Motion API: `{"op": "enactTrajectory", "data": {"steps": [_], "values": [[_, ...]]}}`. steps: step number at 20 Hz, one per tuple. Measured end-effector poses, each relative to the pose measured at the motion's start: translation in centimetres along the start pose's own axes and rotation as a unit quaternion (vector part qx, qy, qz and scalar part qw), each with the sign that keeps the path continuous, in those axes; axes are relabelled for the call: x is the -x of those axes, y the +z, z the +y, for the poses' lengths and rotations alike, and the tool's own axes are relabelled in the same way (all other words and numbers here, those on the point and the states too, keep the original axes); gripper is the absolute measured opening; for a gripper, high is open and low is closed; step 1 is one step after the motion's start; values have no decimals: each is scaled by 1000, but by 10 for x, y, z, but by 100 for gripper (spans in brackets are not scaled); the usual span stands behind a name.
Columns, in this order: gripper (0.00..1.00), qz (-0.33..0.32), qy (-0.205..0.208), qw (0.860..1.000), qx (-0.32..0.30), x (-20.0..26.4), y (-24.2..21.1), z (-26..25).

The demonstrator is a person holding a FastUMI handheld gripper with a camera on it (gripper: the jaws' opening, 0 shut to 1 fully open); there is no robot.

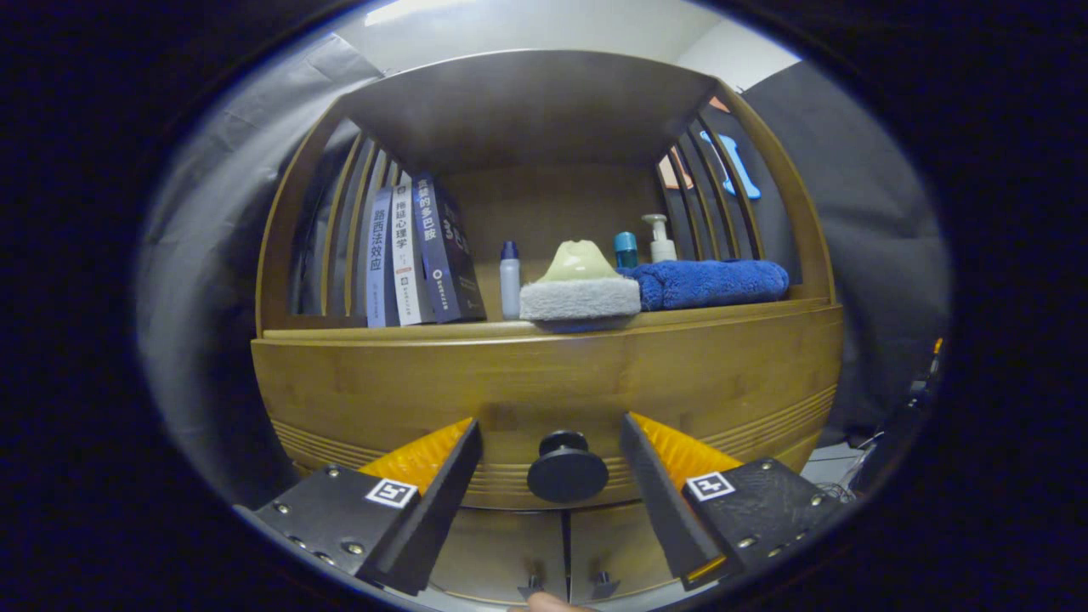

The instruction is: Pull open the drawer, take out the items inside it, and place them on the countertop above the cabinet.

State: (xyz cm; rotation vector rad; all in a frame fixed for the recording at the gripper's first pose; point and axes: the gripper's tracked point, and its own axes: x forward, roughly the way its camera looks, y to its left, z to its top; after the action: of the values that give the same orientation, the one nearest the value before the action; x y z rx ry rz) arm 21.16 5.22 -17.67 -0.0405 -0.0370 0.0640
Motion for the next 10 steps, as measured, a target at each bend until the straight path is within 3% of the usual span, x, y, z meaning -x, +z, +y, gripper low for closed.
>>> {"op": "enactTrajectory", "data": {"steps": [3, 6, 10], "values": [[99, 5, 2, 1000, 0, 0, -3, -1], [99, 68, 17, 997, -26, 3, -30, 5], [99, 95, -5, 994, -61, 24, -30, -16]]}}
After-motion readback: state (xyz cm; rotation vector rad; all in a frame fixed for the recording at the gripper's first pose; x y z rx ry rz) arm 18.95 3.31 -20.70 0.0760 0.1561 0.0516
